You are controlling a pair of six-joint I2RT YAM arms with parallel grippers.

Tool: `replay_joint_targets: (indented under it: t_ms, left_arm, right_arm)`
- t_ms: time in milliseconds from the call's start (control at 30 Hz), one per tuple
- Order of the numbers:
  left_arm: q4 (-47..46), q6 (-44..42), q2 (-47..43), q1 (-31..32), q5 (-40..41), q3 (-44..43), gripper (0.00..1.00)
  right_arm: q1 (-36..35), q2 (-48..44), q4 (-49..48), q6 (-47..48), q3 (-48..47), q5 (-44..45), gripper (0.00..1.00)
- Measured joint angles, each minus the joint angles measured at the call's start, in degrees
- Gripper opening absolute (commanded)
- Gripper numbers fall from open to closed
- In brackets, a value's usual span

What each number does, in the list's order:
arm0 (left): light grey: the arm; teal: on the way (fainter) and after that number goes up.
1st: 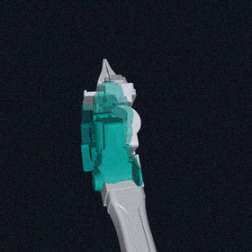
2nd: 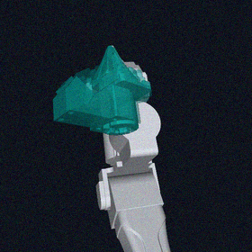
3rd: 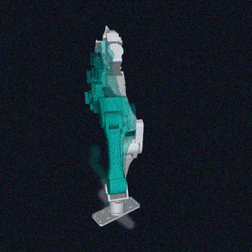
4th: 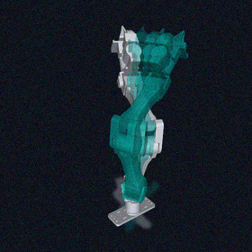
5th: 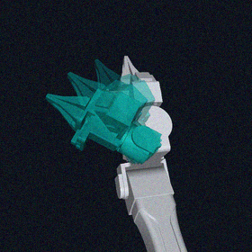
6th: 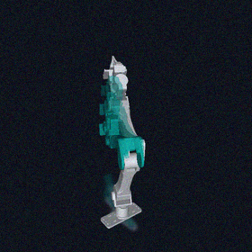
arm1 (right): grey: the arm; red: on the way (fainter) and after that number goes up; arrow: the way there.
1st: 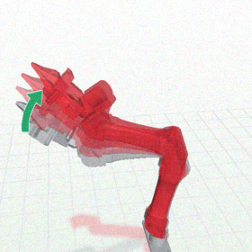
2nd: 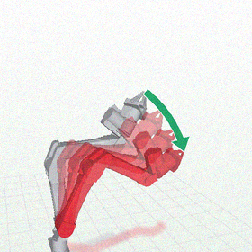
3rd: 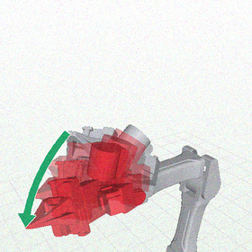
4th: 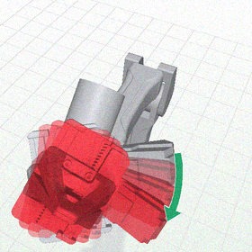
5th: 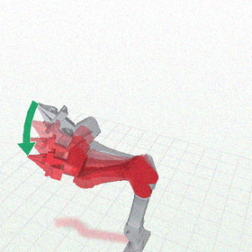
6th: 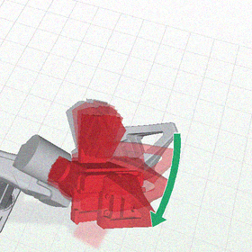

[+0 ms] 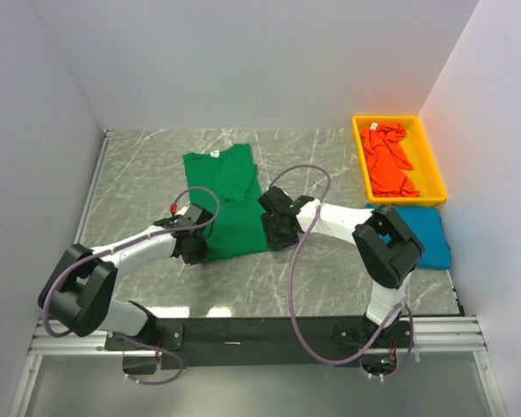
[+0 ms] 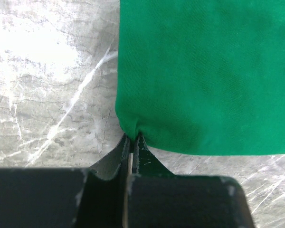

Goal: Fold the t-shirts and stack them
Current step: Fold the tshirt

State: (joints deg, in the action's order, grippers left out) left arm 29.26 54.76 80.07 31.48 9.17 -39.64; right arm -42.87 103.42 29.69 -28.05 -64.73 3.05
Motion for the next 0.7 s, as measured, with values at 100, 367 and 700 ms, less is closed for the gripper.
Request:
replay_joint_targets:
  t_ms: [100, 367, 700]
  left_arm:
    - [0.0, 0.0, -0.1, 0.0, 0.0, 0.0, 0.01]
    - [0.0, 0.0, -0.2, 0.0, -0.1, 0.1, 0.01]
    - [0.0, 0.2, -0.2, 0.0, -0.1, 0.1, 0.01]
  right_arm:
    - [-0.6, 0.6, 0.7, 0.0, -0.8, 0.9, 0.52]
    - [-1.6, 3.0, 3.3, 0.0, -3.9, 1.9, 0.45]
    - [-2.1, 3.7, 3.2, -0.7, -4.6, 0.7, 0.12]
